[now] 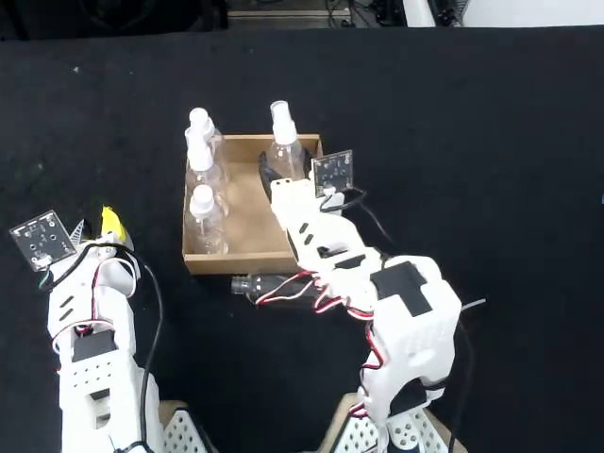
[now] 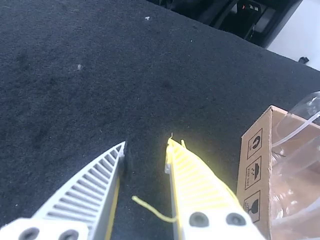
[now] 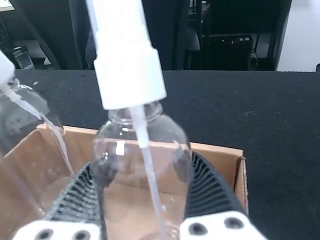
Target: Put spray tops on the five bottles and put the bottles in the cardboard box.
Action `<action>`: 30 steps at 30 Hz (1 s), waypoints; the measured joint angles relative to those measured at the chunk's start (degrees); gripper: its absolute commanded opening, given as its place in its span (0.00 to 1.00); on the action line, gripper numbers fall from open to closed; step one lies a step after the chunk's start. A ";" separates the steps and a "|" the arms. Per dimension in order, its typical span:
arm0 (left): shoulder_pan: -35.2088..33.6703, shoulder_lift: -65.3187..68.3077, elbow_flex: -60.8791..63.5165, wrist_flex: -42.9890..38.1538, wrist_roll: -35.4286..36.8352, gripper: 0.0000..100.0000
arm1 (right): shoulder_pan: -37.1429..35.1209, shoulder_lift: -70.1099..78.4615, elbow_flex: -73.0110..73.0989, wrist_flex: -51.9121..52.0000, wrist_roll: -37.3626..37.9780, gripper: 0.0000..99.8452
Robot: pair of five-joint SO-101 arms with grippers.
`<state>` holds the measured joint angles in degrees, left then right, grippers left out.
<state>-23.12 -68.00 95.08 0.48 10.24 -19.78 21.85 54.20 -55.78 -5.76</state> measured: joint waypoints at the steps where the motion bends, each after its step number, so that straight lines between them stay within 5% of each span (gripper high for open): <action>1: 0.00 0.00 0.00 0.00 0.00 0.11 | 0.00 0.00 0.00 -0.09 0.00 0.01; 8: 0.00 0.00 0.00 0.00 0.00 0.11 | -0.09 -3.16 5.19 -6.95 0.00 0.01; 14: -0.09 0.00 0.00 0.00 0.00 0.11 | -0.09 -15.82 6.51 -2.46 0.00 0.01; 21: -0.09 0.00 0.00 0.00 0.00 0.11 | 5.01 -36.48 6.59 17.32 0.00 0.01; 30: -0.09 0.00 0.00 0.00 0.00 0.11 | 24.70 -53.63 6.59 45.71 0.00 0.01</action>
<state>-23.21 -68.00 95.08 0.48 10.24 4.92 -31.78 60.79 -10.07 -5.76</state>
